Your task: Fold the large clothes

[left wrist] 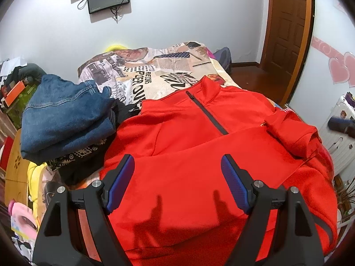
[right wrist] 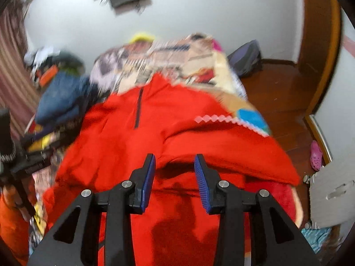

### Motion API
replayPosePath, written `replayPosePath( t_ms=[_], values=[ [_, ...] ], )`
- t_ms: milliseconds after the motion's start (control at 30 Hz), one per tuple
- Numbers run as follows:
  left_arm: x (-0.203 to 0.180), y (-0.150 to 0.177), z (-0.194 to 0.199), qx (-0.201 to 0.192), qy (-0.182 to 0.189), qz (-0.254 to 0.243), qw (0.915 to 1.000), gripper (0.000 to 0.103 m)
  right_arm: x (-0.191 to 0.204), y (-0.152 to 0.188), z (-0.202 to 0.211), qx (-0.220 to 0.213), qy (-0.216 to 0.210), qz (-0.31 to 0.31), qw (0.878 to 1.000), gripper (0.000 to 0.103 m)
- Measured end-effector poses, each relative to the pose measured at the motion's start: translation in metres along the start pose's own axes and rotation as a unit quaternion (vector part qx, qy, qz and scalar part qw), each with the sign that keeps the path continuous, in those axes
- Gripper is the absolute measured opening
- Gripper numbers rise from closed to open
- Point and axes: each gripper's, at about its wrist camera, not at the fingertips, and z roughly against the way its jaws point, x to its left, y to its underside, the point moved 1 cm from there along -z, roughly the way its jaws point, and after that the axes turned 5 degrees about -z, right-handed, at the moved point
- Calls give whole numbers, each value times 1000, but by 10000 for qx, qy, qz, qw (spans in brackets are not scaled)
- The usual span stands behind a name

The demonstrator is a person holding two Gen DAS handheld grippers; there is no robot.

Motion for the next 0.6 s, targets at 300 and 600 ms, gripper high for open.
replayPosePath(
  t_ms=[300, 600],
  values=[
    [-16, -5, -8, 53, 55, -62, 10000, 80, -78, -7, 29, -894, 569, -1415, 9842, 59],
    [-24, -5, -21, 216, 99, -39, 9997, 80, -155, 27, -39, -44, 209, -3184, 9477, 59]
  ],
)
